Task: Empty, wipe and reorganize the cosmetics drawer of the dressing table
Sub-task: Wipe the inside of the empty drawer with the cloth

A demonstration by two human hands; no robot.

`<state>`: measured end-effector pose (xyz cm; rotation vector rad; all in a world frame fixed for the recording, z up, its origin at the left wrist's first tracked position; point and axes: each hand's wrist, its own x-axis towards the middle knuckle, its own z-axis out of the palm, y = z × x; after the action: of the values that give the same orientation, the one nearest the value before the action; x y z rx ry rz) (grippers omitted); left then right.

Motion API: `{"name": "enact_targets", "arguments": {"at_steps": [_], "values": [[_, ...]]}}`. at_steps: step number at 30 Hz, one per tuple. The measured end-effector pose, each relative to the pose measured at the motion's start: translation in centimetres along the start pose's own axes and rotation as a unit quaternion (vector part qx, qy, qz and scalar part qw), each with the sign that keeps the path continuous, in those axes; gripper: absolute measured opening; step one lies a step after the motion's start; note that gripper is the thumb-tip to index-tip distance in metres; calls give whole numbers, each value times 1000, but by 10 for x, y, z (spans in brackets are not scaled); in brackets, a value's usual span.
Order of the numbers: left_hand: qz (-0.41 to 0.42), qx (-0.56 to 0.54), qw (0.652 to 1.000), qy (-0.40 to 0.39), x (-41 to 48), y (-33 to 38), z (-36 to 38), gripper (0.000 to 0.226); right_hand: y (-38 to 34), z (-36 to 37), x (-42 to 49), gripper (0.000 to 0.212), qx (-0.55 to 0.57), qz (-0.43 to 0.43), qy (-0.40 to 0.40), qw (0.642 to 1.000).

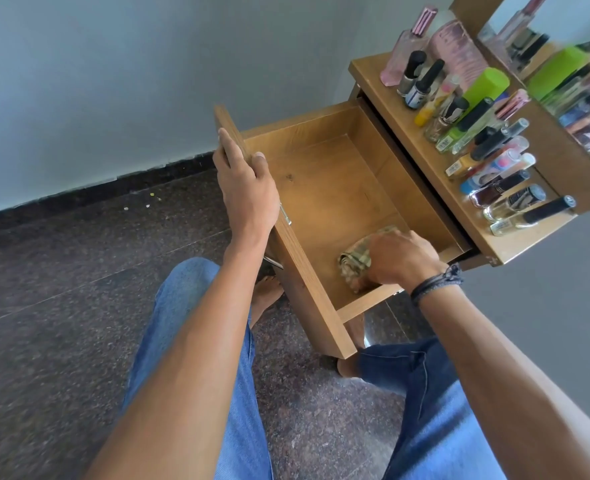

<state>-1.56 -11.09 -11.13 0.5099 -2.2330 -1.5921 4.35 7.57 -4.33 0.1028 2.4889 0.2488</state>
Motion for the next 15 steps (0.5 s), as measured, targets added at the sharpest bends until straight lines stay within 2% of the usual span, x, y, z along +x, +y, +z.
{"name": "enact_targets", "arguments": {"at_steps": [2,6,10,12,15], "values": [[-4,4,1000,0,0,1,1,64,-15,7,-7,37,-9,-37,8,999],[-3,7,1000,0,0,0,0,65,-38,20,-19,34,-25,-87,30,995],[-5,11,1000,-3,-1,2,-1,64,-27,17,-19,28,-23,-71,41,996],[-10,15,1000,-4,-1,4,-1,63,-15,9,-13,39,-8,-34,24,999],[-15,9,1000,-4,0,3,-1,64,4,-5,3,70,39,25,-2,999]]}}
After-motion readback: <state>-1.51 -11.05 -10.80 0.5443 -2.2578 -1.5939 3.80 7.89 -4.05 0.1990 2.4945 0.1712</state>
